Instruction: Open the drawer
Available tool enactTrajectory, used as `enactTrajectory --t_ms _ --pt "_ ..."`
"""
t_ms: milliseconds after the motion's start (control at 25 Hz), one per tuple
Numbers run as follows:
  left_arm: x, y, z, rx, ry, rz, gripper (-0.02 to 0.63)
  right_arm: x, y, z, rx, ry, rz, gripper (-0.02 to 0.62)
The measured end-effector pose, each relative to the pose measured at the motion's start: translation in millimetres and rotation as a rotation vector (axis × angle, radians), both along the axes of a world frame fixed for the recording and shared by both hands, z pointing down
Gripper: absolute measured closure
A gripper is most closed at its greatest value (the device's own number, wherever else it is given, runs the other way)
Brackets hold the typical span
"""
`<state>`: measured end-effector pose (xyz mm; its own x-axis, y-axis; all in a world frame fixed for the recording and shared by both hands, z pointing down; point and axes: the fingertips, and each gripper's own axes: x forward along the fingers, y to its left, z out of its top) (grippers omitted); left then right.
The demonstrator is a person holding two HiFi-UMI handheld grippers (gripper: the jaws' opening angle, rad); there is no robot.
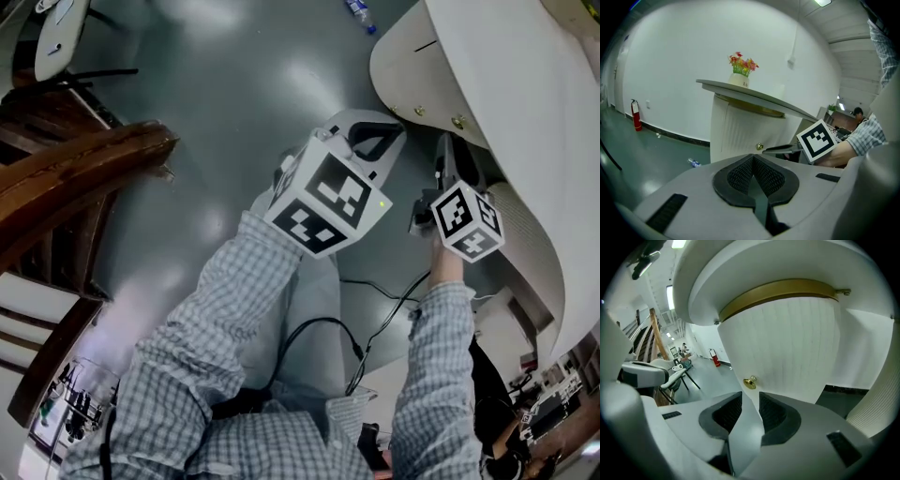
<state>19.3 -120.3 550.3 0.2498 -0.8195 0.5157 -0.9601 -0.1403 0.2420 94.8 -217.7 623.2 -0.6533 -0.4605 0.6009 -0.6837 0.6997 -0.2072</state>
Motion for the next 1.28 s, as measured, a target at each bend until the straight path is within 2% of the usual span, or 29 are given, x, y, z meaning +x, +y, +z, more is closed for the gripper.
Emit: enactTrajectory --t_ms 160,480,840,1280 --pt "0.9 -0.5 7.9 -0.007 0.015 -0.007 0.603 -4.8 -4.1 -0.3 -0.004 -0.033 0.031 0.499" --pt "1.2 -2.8 13.2 -0.015 0.013 -0.006 0.603 -16.6 -13.8 -5.0 -0.012 -0.110 0.096 0.497" --pt "0.7 -1.7 13.1 -0.014 0.003 0.010 0.603 -18.8 -11.6 -4.5 0.007 -0.096 0.108 0.505" --pt "-1.9 6.9 18.0 -0.043 -0.005 0.012 0.603 -12.3 19.3 -4.5 -0.005 -0.092 0.104 0.505"
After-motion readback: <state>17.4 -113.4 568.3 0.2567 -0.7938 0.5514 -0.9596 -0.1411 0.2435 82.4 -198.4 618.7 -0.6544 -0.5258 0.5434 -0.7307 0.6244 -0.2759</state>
